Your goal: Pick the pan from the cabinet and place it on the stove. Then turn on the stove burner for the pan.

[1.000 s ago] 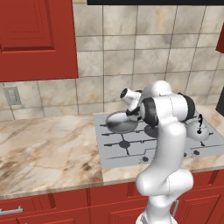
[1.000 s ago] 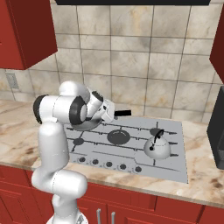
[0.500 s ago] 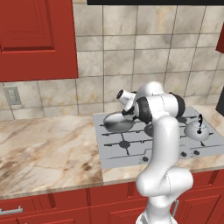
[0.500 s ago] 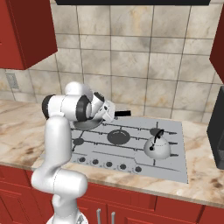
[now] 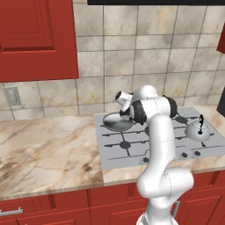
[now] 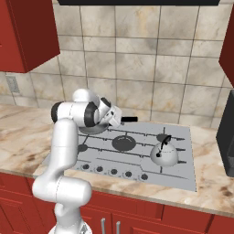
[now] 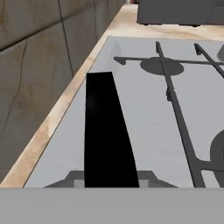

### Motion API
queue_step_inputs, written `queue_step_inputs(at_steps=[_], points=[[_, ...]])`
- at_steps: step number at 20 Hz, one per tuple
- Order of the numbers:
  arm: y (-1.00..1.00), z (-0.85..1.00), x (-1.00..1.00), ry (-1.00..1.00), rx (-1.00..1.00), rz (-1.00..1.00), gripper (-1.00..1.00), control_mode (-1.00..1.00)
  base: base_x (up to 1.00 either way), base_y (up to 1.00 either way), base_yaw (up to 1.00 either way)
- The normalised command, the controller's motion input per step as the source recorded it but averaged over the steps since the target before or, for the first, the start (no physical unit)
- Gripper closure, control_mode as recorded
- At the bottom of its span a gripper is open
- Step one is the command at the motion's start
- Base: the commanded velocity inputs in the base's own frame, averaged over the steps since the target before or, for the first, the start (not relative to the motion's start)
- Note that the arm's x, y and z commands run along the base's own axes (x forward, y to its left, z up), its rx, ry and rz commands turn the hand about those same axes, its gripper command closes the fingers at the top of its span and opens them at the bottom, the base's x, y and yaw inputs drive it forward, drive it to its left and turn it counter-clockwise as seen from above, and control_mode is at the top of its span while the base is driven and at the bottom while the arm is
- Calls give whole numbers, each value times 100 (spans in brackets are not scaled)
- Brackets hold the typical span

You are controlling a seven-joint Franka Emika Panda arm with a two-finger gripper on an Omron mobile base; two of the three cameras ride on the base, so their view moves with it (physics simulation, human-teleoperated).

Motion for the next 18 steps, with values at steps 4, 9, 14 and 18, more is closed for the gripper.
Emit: queue_step_inputs(at_steps=[4,9,14,18], points=[[0,-21,25,4,0,-1,100,-100,0,0,0],[0,-24,20,4,0,0,-100,-100,0,0,0],[0,-19,14,2,0,0,-100,-100,0,0,0],[0,-1,8,0,0,0,-100,-100,0,0,0]])
